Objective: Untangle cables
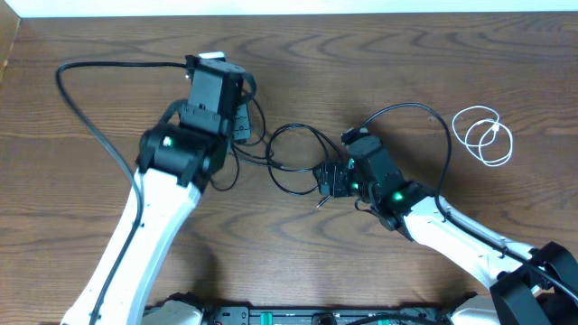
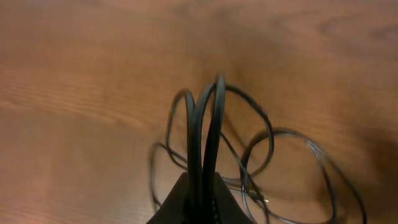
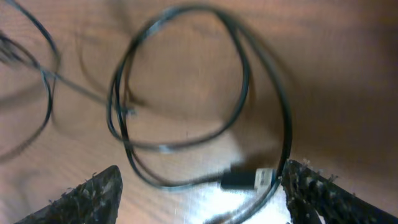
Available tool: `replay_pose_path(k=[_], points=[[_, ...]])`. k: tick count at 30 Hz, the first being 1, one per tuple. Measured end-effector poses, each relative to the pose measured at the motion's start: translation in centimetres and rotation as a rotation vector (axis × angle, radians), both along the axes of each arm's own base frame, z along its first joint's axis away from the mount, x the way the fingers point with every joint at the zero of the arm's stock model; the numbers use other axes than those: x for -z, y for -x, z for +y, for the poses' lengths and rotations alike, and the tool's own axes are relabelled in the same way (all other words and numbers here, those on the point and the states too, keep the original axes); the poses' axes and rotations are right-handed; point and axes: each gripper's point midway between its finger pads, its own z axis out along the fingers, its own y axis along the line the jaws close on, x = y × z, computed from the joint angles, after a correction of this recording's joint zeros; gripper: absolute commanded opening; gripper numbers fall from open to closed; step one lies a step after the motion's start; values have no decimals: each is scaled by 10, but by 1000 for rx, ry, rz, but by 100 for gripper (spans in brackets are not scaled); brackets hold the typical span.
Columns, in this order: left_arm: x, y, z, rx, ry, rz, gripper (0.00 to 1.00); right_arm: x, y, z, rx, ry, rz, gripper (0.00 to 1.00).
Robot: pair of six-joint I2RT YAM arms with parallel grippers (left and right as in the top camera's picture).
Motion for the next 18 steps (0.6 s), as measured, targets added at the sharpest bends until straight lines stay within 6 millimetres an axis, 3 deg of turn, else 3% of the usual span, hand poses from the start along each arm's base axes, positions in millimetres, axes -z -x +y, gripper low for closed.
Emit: replay_pose_path(k=[4, 8, 10, 13, 18], points=[[36, 0, 4, -3, 76, 147, 8, -4, -15, 4, 24, -13, -61, 81], [63, 6, -2, 18, 178, 279, 8, 10, -22, 5, 33, -3, -60, 80], [74, 10, -5, 26, 219, 340, 8, 24, -22, 5, 34, 17, -35, 71], [88, 19, -10, 32, 259, 422, 8, 47, -18, 2, 34, 53, 12, 49], [106, 35, -15, 33, 281, 544, 8, 62, -13, -2, 33, 85, 51, 45]])
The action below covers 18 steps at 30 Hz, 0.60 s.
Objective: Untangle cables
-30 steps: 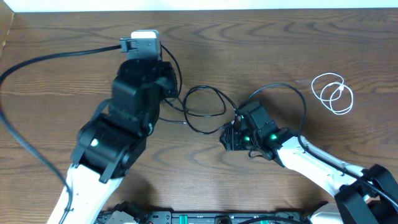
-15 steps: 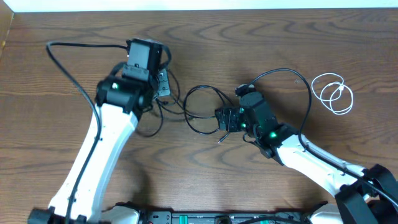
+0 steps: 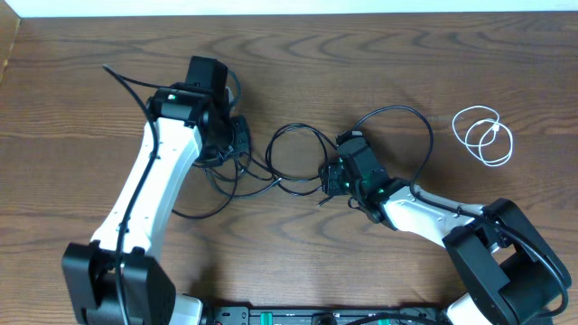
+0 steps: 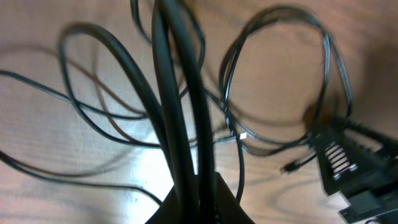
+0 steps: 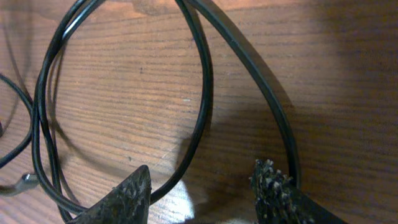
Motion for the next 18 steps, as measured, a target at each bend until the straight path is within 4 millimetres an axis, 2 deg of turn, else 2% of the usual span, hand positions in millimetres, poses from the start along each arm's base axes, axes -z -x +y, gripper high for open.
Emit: replay_pose_path(k=[1, 2, 3, 4, 7, 12, 16, 17, 18], points=[[3, 1, 0, 2, -1, 15, 8, 1, 0, -1, 3, 8, 2, 36], [7, 2, -1, 4, 0, 31, 8, 1, 0, -3, 7, 14, 3, 19], [10, 3, -1, 8, 2, 42, 8, 3, 1, -5, 14, 26, 9, 6], [12, 3, -2, 10, 3, 53, 8, 4, 1, -8, 18, 44, 12, 1], [20, 4, -3, 21, 5, 80, 8, 10, 4, -22, 57, 106, 39, 1], [27, 4, -4, 42, 2, 99, 8, 10, 2, -42, 110, 124, 79, 1], [30, 4, -3, 54, -3, 105, 8, 7, 3, -62, 149, 113, 126, 7], [32, 4, -3, 55, -6, 110, 10, 5, 3, -65, 149, 100, 131, 8], [34, 4, -3, 57, -8, 115, 24, 0, 2, -64, 136, 82, 127, 11]])
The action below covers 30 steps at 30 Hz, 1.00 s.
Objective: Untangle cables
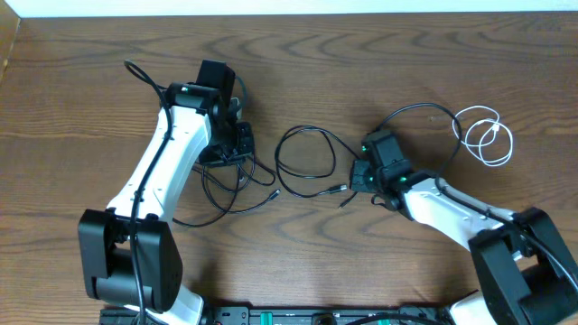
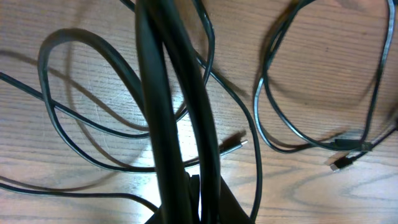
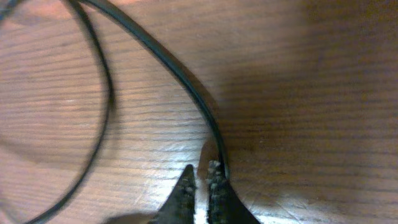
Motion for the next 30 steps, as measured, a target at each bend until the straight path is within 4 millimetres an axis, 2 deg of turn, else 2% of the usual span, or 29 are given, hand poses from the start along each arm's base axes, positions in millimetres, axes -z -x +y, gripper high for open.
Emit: replay_pose_path(k=[1, 2, 3, 4, 8, 10, 12, 14, 17, 21, 22, 25, 27, 30], points=[[2, 0, 0, 1, -1, 4, 44, -6, 0, 2, -13, -17, -10, 16], [4, 0, 0, 4, -2, 11, 71, -18, 0, 5, -33, -42, -32, 19], [5, 0, 0, 6, -4, 13, 84, -22, -1, 6, -43, -47, -43, 22], [6, 0, 0, 4, -3, 17, 89, -36, -2, 10, -58, -73, -76, 27], [7, 1, -5, 6, 24, 27, 92, -73, -5, 19, -110, -131, -171, 44], [5, 1, -10, 14, 57, 31, 92, -88, -5, 24, -140, -156, -216, 56], [-1, -1, -15, 22, 95, 23, 92, -105, -7, 29, -165, -189, -267, 73], [-10, -8, -19, 23, 132, -1, 92, -115, -8, 34, -194, -208, -301, 80], [-36, -27, -20, 9, 191, -78, 92, -121, -5, 41, -232, -246, -308, 80], [-82, -44, -8, -18, 226, -230, 92, -123, 2, 49, -272, -289, -290, 80], [-95, -47, -2, -29, 226, -279, 92, -124, 4, 51, -285, -298, -288, 78], [-128, -48, 28, -89, 160, -400, 92, -127, 7, 58, -324, -317, -297, 62], [-140, -45, 48, -130, 101, -443, 92, -128, 10, 62, -336, -330, -291, 61], [-145, -38, 75, -190, 4, -457, 92, -126, 16, 64, -337, -344, -249, 65]])
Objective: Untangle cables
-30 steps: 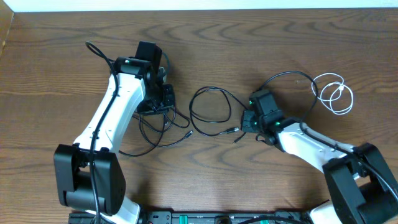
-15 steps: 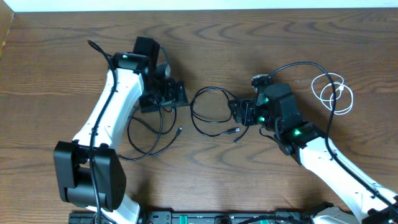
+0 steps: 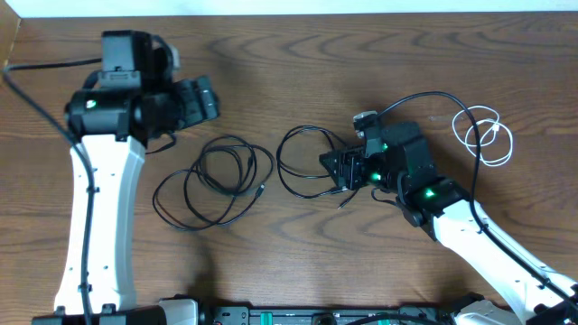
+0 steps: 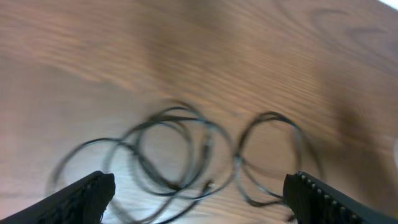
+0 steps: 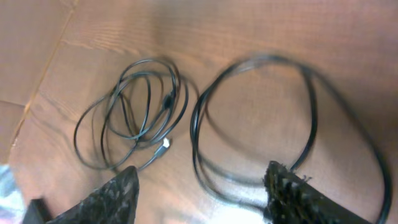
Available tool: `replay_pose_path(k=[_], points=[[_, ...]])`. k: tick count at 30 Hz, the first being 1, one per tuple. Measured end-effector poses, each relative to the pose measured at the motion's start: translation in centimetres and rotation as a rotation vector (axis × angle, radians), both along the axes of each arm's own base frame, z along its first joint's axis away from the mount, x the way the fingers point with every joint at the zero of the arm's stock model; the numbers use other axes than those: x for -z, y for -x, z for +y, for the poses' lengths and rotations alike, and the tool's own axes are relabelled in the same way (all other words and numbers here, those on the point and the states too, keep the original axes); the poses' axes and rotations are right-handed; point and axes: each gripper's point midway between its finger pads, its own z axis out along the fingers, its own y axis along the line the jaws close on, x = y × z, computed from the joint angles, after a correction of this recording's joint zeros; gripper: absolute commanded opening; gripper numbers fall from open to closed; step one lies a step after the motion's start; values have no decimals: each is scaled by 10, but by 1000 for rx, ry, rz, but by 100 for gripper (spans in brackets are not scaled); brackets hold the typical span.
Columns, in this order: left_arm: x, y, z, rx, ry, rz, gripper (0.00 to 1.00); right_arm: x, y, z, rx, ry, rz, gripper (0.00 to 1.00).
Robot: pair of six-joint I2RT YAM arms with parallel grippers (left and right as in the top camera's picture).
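Two black cables lie apart on the wooden table. One is a loose coil (image 3: 217, 181), also seen in the left wrist view (image 4: 165, 155) and the right wrist view (image 5: 130, 112). The other is a single loop (image 3: 305, 162) (image 5: 261, 124) (image 4: 273, 152). My left gripper (image 3: 203, 97) (image 4: 199, 199) hangs open well above the table, up and left of the coil, holding nothing. My right gripper (image 3: 332, 167) (image 5: 202, 199) is open just right of the loop, its fingers empty.
A white cable (image 3: 483, 135) lies coiled at the right side of the table. A black lead (image 3: 424, 99) arches over the right arm. The table's far edge (image 3: 289, 13) runs along the top.
My left gripper was shut on the thick coil low over the table; now it is open and raised to the upper left, and the coil lies flat. My right gripper has opened and lifted.
First my left gripper held the coil while my right gripper stood open over the loop, the cables overlapping. Then the right fingers narrowed around the loop. Then they were shut at it, further right, the cables apart. Now both grippers are open and the cables lie separate.
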Motion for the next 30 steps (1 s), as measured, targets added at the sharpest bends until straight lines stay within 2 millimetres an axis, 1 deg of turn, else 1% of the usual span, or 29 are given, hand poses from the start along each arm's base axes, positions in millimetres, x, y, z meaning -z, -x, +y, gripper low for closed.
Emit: replay_pose_path(k=[2, 3, 4, 6, 7, 10, 12, 13, 14, 15, 17, 19, 20, 22, 23, 25, 28, 30], points=[[1, 0, 15, -45, -36, 6, 92, 0, 6, -1, -7, 25, 61, 66], [3, 0, 24, -79, -51, 9, 92, -5, 7, -1, -12, 38, 84, 67], [3, -1, 29, -99, -56, 9, 92, -11, 7, -1, -19, 51, 100, 68], [4, -2, 48, -177, -59, 10, 93, -33, 3, 3, -39, 65, 104, 68], [5, -1, 57, -215, -57, 15, 93, -46, 0, 7, -57, 76, 92, 69], [13, 4, 80, -315, -51, 52, 93, -73, 1, 22, -119, 96, 68, 69], [20, 9, 88, -350, -52, 86, 93, -81, 4, 35, -172, 115, 57, 69], [23, 10, 89, -357, -52, 97, 93, -81, 4, 40, -193, 123, 54, 69], [25, 10, 90, -366, -47, 106, 93, -78, 6, 49, -225, 139, 58, 69], [26, 10, 90, -369, -47, 110, 93, -75, 7, 54, -239, 148, 61, 69], [26, 10, 90, -372, -46, 111, 93, -58, 11, 65, -275, 184, 87, 70], [26, 10, 90, -374, -46, 111, 93, -36, 15, 72, -300, 235, 119, 71], [26, 10, 90, -375, -45, 111, 93, -25, 17, 75, -308, 262, 131, 73], [26, 10, 90, -376, -45, 111, 93, 0, 19, 78, -321, 336, 154, 83], [26, 10, 90, -376, -45, 111, 93, 10, 19, 77, -321, 370, 159, 86], [26, 10, 90, -376, -45, 111, 93, 27, 16, 75, -327, 438, 153, 82], [26, 10, 90, -376, -45, 111, 93, 43, 11, 69, -323, 503, 148, 78], [26, 10, 90, -376, -45, 111, 93, 56, 9, 66, -326, 537, 158, 72]])
